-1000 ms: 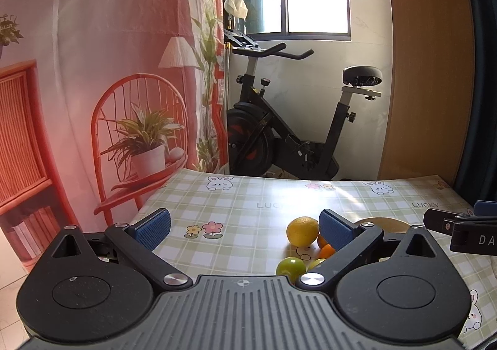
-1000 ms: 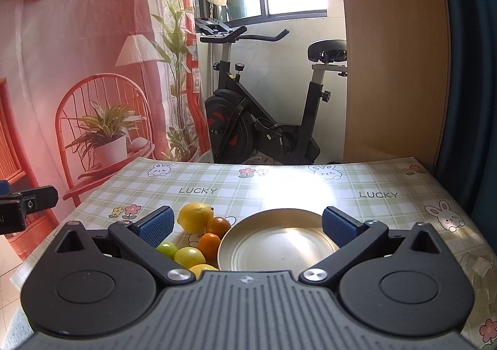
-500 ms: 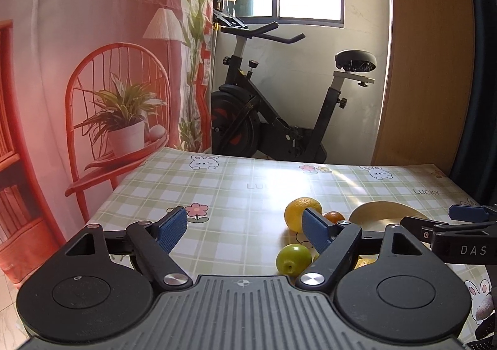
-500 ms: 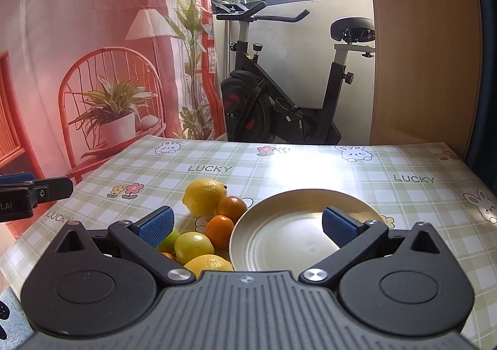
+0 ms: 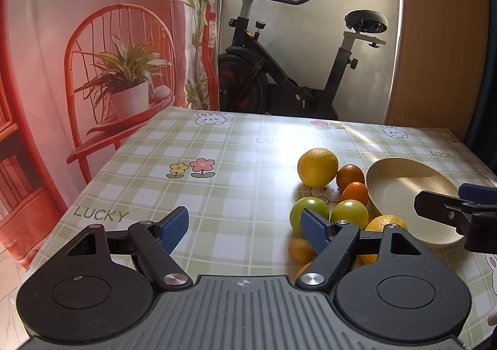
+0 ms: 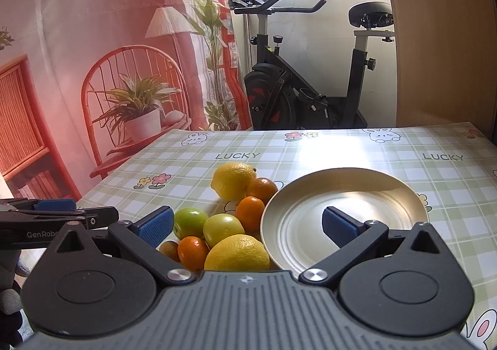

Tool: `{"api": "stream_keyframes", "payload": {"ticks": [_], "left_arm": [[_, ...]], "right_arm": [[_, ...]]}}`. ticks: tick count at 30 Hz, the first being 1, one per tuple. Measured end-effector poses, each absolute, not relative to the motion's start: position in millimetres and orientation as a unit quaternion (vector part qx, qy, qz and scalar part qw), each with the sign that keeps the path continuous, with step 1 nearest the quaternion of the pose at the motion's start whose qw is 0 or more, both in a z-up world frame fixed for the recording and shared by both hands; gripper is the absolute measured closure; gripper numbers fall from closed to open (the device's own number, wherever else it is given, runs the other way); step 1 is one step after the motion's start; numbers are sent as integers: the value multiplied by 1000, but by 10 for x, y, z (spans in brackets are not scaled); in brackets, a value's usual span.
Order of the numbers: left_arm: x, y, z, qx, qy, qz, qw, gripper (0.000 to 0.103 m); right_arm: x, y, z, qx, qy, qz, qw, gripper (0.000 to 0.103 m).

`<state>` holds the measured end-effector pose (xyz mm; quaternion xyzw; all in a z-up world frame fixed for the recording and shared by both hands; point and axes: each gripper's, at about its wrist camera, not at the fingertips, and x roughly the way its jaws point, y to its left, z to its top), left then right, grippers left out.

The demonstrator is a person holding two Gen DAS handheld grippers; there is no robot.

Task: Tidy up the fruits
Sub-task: 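Move the left tool toward an orange at the edge of the fruit pile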

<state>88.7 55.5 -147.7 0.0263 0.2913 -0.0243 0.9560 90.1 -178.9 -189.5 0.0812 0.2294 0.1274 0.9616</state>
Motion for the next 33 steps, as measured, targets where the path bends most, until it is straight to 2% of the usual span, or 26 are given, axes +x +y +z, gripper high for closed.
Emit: {"api": "stream_keyframes", "payload": {"ticks": [13,19,22,28,33], "left_arm": [[769,430,-1529,59,286,-38,956,23],[806,563,-1541,4,299,-67,952,23],[816,587,-1562,-2,298,-65,952,27],[819,519,-1623,8,304,-85,949,31],[856,568,-1626,-13,335,-115,935,39]], "right_arm": [[816,-1664,-1947,33,250,116,961,2],[842,-1670,-1962,33,276,123,953,5],[848,-1672,-1992,36,290,126,948,6],[832,-1594,-2014,21,294,149,944,18],[822,-1468,-1992,5,294,180,939,33]]}}
